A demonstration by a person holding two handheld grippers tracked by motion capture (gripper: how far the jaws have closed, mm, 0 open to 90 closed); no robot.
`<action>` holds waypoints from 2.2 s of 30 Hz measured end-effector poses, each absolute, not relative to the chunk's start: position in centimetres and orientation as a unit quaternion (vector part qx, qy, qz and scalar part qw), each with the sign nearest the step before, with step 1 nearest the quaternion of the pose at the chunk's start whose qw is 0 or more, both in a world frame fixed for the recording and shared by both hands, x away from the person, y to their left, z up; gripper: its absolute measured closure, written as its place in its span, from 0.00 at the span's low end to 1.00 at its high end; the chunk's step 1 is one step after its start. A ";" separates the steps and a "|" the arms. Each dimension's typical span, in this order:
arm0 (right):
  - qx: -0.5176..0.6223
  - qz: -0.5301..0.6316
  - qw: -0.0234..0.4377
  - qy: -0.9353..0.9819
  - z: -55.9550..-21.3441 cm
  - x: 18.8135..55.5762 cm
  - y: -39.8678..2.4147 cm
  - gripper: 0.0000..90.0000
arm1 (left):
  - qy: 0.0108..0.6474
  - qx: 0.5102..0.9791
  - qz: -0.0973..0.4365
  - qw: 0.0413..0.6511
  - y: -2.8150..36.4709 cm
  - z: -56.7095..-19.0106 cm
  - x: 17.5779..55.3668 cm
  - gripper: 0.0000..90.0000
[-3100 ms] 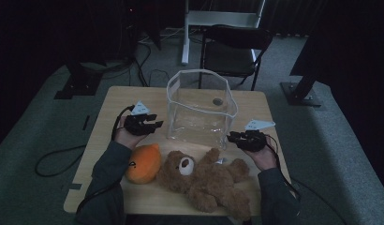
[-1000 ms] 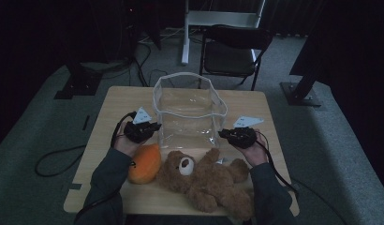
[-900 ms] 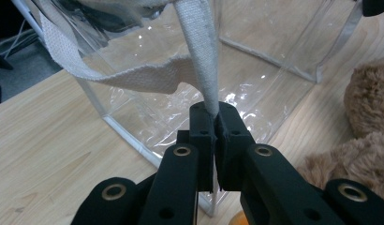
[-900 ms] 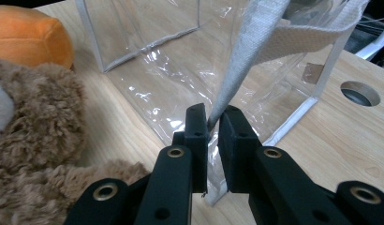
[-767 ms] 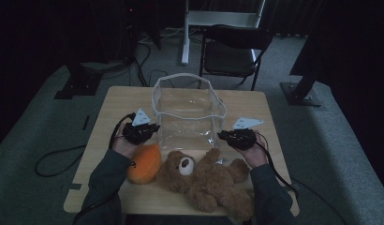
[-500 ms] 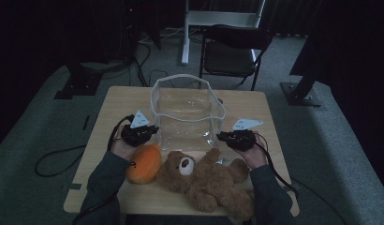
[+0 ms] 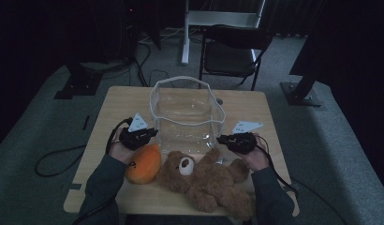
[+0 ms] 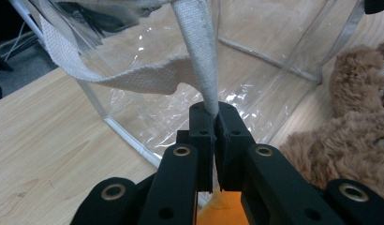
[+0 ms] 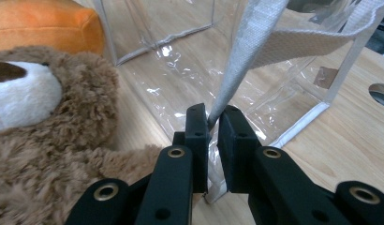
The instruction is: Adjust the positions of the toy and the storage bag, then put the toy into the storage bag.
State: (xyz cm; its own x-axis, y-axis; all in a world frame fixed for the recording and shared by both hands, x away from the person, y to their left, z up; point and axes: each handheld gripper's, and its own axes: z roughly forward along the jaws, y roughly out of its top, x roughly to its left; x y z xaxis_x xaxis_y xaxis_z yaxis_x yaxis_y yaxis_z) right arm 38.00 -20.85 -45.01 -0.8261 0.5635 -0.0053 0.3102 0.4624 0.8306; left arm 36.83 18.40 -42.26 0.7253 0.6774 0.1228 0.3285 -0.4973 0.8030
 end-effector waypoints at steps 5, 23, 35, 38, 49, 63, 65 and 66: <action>0.257 0.451 0.137 0.844 -44.9 37.7 -20.8 0.88 | 0.304 0.834 0.217 0.406 18.7 -42.3 36.7 0.93; 0.267 0.461 0.156 0.832 -43.0 35.5 -22.7 0.48 | 0.395 0.789 0.224 0.413 24.6 -44.0 37.8 0.63; 0.250 0.466 0.163 0.833 -42.1 34.5 -21.3 0.22 | 0.468 0.767 0.211 0.384 27.3 -47.1 39.3 0.61; 0.249 0.462 0.160 0.836 -42.3 34.5 -21.1 0.17 | 0.488 0.763 0.199 0.375 28.0 -48.7 39.7 0.61; 0.229 0.463 0.144 0.844 -42.4 34.3 -21.0 0.29 | 0.517 0.759 0.183 0.351 28.9 -50.9 40.6 0.60; 0.197 0.485 0.121 0.843 -41.6 33.8 -20.5 0.40 | 0.531 0.759 0.197 0.322 29.2 -53.4 40.9 0.55; 0.198 0.484 0.120 0.844 -41.5 33.7 -20.3 0.40 | 0.532 0.756 0.199 0.326 29.3 -53.6 40.8 0.55; 0.199 0.483 0.120 0.844 -41.5 33.7 -20.3 0.40 | 0.534 0.754 0.200 0.327 29.4 -53.7 40.8 0.55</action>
State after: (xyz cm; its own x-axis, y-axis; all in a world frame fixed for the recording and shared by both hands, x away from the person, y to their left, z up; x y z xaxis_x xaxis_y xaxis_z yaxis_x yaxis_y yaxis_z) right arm 33.69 -20.30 -41.47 -0.8919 0.4520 -0.0095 0.2210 0.4543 0.8630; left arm 40.82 29.36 -53.66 0.3501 0.9355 -0.0470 0.6739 -0.2167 0.7064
